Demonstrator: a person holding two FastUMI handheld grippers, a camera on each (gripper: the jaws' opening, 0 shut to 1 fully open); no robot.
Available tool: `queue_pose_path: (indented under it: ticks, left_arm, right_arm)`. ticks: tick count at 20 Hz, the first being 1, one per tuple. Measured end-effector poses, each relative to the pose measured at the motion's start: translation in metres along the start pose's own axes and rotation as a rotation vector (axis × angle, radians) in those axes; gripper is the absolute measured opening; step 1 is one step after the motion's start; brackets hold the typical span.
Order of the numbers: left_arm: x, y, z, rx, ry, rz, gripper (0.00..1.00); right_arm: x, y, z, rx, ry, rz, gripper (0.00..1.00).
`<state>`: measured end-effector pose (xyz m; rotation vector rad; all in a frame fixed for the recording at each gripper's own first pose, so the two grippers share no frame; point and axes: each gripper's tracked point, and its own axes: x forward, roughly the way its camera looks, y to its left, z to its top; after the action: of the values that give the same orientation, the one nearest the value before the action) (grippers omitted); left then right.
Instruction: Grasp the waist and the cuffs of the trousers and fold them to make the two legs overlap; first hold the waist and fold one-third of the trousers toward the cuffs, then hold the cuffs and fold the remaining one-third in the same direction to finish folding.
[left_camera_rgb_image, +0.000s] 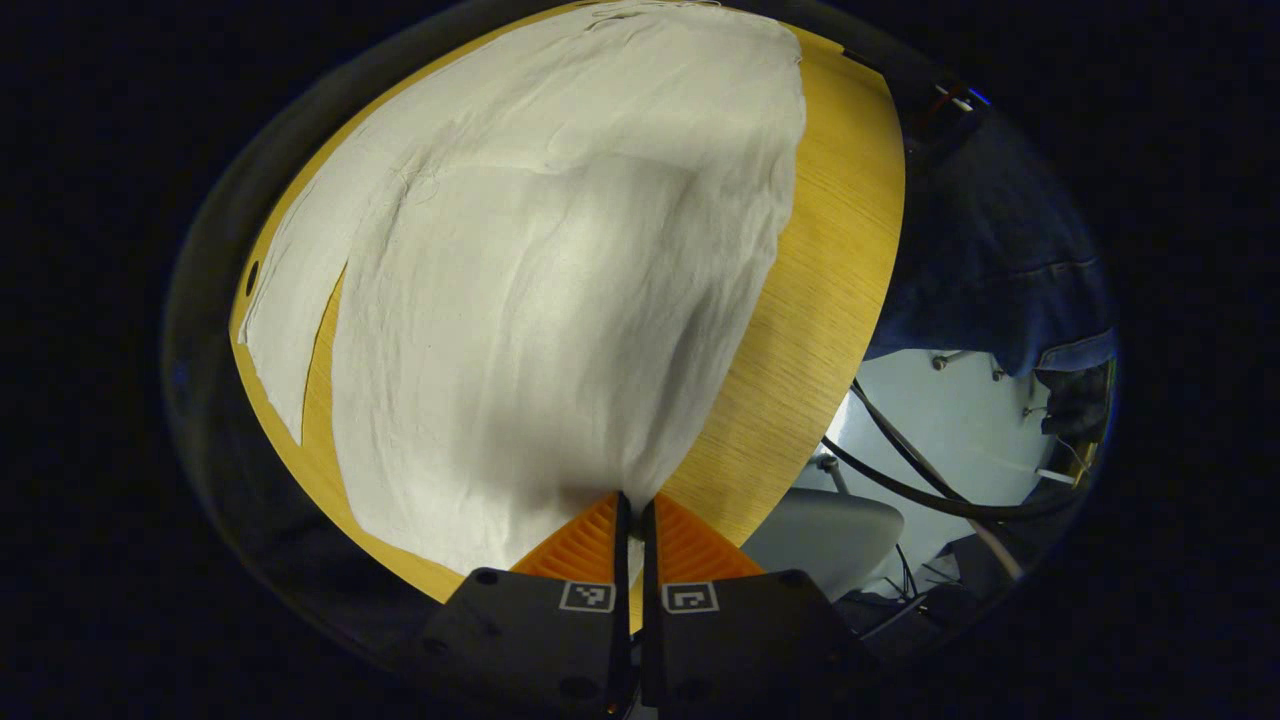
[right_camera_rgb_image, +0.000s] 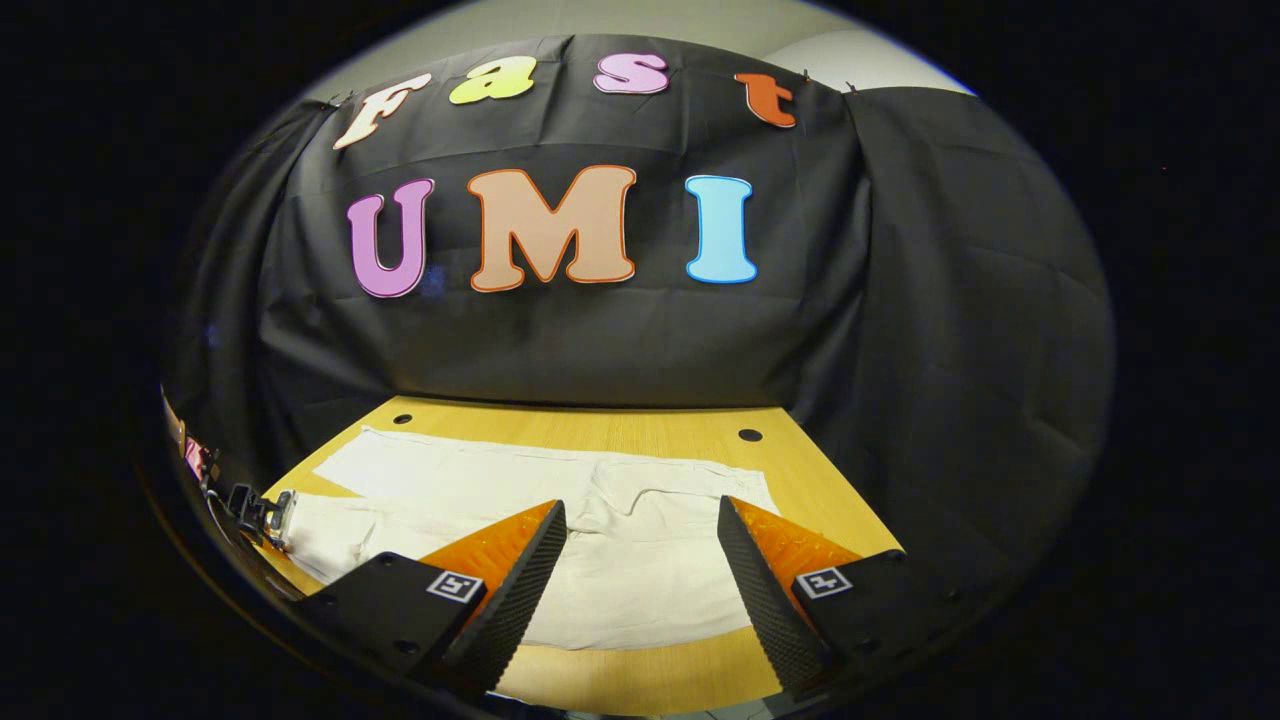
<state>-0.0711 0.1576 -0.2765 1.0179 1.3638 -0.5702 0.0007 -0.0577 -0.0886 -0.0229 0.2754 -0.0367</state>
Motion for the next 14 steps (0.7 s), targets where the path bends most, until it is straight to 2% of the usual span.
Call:
queue_pose_path:
  ticks: [3,6,14]
  left_arm:
    - [0.003,-0.003,-0.001,-0.041,0.006,-0.012,0.00]
    - [0.004,-0.001,-0.001,-0.045,0.014,0.000,0.00]
    - [0.005,-0.001,0.000,-0.070,0.018,0.007,0.00]
  right_arm:
    - [0.010,-0.016,-0.007,-0.070,0.016,0.033,0.97]
    - [0.023,-0.024,-0.030,-0.171,0.082,0.109,0.98]
    - [0.042,-0.025,-0.129,-0.597,0.370,0.436,0.97]
